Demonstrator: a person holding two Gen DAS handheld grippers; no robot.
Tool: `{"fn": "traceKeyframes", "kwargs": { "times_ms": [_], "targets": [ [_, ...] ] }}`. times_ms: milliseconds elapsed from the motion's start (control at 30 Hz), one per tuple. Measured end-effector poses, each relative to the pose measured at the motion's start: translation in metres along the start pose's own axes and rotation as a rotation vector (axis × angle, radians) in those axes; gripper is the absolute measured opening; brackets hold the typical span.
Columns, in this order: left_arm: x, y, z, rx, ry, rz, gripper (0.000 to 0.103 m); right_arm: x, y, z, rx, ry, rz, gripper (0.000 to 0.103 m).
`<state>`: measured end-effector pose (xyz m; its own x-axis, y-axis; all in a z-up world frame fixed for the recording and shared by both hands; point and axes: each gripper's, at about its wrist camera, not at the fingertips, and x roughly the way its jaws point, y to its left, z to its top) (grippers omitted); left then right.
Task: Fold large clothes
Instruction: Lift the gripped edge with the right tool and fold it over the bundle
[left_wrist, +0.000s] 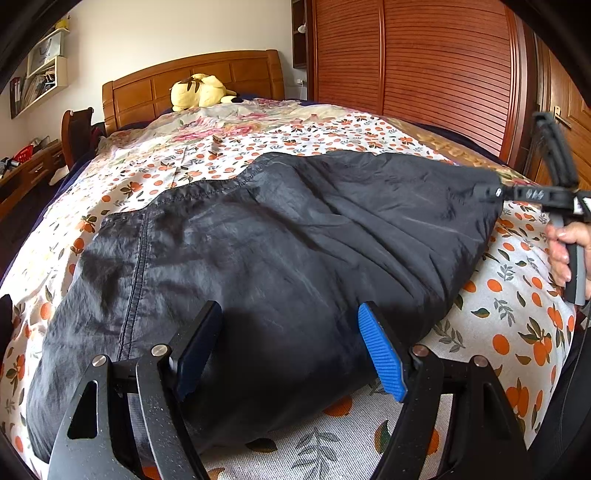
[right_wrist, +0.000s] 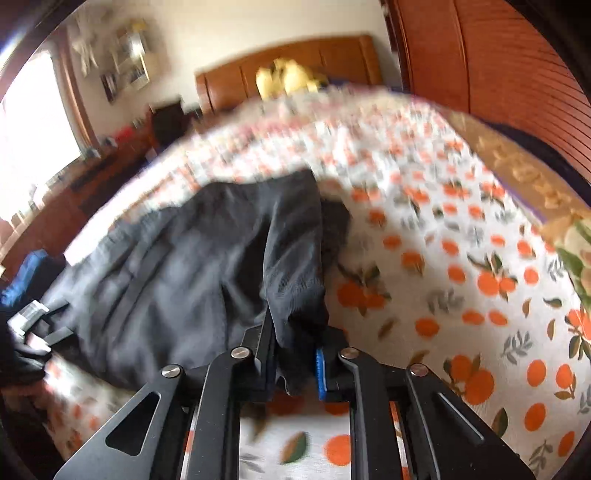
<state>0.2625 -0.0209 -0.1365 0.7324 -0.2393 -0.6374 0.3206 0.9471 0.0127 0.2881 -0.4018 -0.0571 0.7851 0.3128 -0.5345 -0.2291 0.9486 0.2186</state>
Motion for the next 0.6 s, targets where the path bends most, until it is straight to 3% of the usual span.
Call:
{"fn": "traceKeyframes", "kwargs": {
  "times_ms": [300, 600],
  "targets": [
    [-0.007, 0.003, -0.001, -0.006, -0.022, -0.008, 0.077, -0.002, -0.006, -0.007, -0.005, -0.017, 0.006, 0.012],
    [-0.02, 0.013, 0.001, -0.023, -0.05, 0.007, 0.077, 0.002, 0.017, 0.005, -0.021, -0.034, 0.03, 0.011]
  ]
}}
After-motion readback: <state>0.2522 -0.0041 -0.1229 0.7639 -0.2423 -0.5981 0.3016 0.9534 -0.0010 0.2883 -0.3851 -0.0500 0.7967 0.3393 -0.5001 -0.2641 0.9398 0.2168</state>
